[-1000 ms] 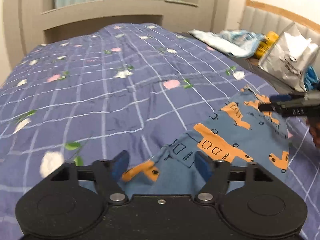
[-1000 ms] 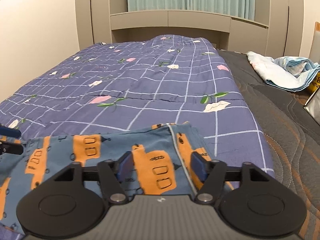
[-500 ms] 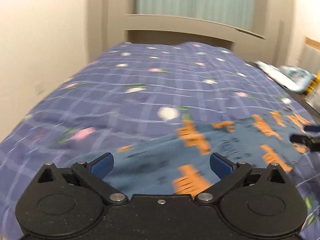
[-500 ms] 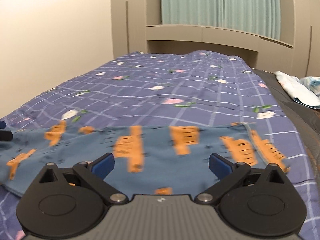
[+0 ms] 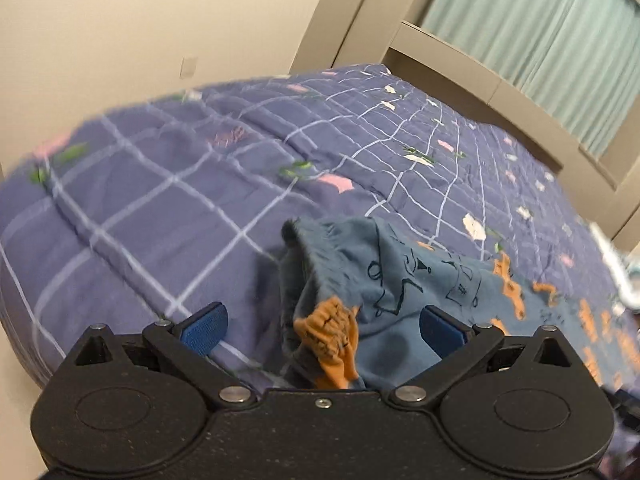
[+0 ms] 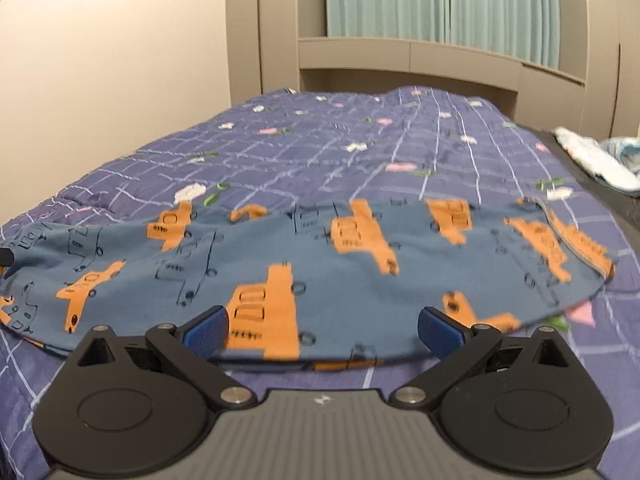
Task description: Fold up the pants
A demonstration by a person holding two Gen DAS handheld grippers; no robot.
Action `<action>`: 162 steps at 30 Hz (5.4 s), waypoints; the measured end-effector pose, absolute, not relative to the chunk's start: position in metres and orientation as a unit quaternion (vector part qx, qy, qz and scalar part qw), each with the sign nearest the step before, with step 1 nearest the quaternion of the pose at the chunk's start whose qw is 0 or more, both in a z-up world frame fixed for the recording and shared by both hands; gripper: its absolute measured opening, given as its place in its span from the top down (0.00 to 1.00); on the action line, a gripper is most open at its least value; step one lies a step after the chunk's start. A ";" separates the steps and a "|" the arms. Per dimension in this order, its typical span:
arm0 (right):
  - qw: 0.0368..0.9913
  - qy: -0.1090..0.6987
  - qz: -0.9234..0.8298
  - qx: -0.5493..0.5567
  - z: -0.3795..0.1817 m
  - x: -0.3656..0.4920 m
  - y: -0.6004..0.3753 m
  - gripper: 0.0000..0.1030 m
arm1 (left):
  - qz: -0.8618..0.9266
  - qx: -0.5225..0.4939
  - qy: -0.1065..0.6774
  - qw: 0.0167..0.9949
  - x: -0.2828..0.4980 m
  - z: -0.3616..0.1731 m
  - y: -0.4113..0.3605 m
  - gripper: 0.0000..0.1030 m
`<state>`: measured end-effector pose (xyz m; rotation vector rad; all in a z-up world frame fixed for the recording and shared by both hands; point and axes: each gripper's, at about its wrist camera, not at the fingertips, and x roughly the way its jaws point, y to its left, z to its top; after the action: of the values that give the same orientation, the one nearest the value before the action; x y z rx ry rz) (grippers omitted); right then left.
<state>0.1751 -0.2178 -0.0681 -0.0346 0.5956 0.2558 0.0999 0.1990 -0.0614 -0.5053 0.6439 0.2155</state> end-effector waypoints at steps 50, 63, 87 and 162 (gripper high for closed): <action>0.954 0.294 0.056 0.020 -0.071 0.186 -0.305 0.00 | 0.083 -0.104 0.286 0.949 0.134 -0.016 0.097 0.01; 0.944 0.318 0.052 0.067 -0.074 0.241 -0.393 0.00 | -0.073 -0.112 0.299 0.945 0.224 -0.029 -0.042 0.01; 0.949 0.285 0.015 0.135 -0.082 0.266 -0.440 0.78 | -0.094 -0.089 0.325 0.937 0.261 -0.078 -0.087 0.01; 0.956 0.208 0.177 -0.107 -0.058 0.137 -0.221 0.83 | -0.178 -0.283 0.341 0.879 0.271 -0.050 -0.050 0.92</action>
<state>0.1373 -0.2209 -0.0580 -0.2175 0.4218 0.3585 0.2707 -0.0496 -0.0495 -0.5903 0.7105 -0.3705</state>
